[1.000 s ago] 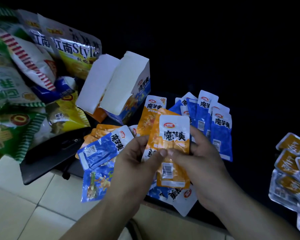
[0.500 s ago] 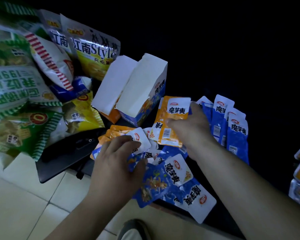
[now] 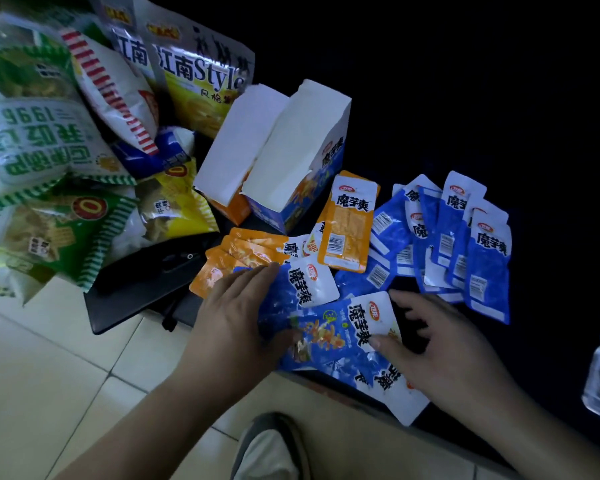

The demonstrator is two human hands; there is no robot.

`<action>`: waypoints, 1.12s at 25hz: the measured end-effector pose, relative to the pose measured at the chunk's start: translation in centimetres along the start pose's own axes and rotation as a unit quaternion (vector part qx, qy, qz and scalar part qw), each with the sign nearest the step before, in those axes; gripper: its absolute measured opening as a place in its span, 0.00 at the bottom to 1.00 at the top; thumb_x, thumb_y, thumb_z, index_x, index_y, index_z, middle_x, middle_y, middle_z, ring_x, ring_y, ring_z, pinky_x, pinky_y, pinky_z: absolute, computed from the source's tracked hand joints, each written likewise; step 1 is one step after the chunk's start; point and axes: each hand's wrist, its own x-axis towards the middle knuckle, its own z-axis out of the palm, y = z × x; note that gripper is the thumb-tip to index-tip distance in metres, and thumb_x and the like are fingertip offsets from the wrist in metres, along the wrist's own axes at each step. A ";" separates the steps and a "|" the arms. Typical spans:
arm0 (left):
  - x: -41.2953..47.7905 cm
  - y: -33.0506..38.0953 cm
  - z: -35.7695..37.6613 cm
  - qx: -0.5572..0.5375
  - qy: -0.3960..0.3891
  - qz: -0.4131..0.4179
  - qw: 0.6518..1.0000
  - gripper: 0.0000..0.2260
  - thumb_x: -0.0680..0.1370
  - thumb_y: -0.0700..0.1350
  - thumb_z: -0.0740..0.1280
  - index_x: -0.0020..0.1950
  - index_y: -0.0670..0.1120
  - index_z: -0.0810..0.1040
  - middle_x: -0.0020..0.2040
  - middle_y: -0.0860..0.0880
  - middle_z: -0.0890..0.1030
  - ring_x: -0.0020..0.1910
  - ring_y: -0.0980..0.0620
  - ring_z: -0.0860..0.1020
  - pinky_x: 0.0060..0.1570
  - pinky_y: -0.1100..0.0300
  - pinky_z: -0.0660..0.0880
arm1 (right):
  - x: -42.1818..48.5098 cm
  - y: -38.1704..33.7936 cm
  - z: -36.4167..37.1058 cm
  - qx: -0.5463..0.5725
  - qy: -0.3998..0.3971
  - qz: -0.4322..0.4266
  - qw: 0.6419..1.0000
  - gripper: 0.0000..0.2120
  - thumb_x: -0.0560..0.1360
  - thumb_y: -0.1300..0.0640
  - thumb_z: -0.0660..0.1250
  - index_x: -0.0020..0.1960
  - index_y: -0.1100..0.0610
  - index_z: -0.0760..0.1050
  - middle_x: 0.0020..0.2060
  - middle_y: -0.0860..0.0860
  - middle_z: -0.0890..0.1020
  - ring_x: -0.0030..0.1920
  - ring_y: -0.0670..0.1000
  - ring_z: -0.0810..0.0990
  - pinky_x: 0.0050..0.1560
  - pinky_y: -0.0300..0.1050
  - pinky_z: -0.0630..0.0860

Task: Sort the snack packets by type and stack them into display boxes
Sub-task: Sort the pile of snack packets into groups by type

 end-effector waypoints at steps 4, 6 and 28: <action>-0.1 -1.1 -0.7 0.009 0.035 -0.026 0.999 0.39 0.68 0.55 0.82 0.76 0.48 0.73 0.68 0.49 0.78 0.67 0.44 0.73 0.64 0.48 0.73 | 0.4 -0.6 0.6 -0.149 0.016 -0.059 0.987 0.38 0.72 0.32 0.69 0.78 0.40 0.63 0.64 0.35 0.71 0.68 0.45 0.70 0.58 0.45 0.76; 0.1 -1.8 -0.7 0.020 0.019 -0.044 0.999 0.40 0.65 0.54 0.84 0.75 0.48 0.74 0.65 0.48 0.79 0.62 0.42 0.74 0.61 0.46 0.74 | 1.1 -1.7 1.5 -0.202 0.033 -0.121 0.971 0.39 0.70 0.29 0.68 0.77 0.42 0.65 0.67 0.40 0.70 0.68 0.49 0.71 0.54 0.48 0.78; 1.5 11.7 -0.6 -0.523 0.019 -0.256 0.813 0.02 0.81 0.46 0.70 0.52 0.49 0.81 0.39 0.41 0.84 0.32 0.48 0.81 0.32 0.47 0.79 | 0.6 -2.0 -1.6 0.383 0.157 0.155 0.897 0.08 0.84 0.48 0.62 0.60 0.40 0.78 0.53 0.41 0.84 0.53 0.47 0.83 0.55 0.53 0.81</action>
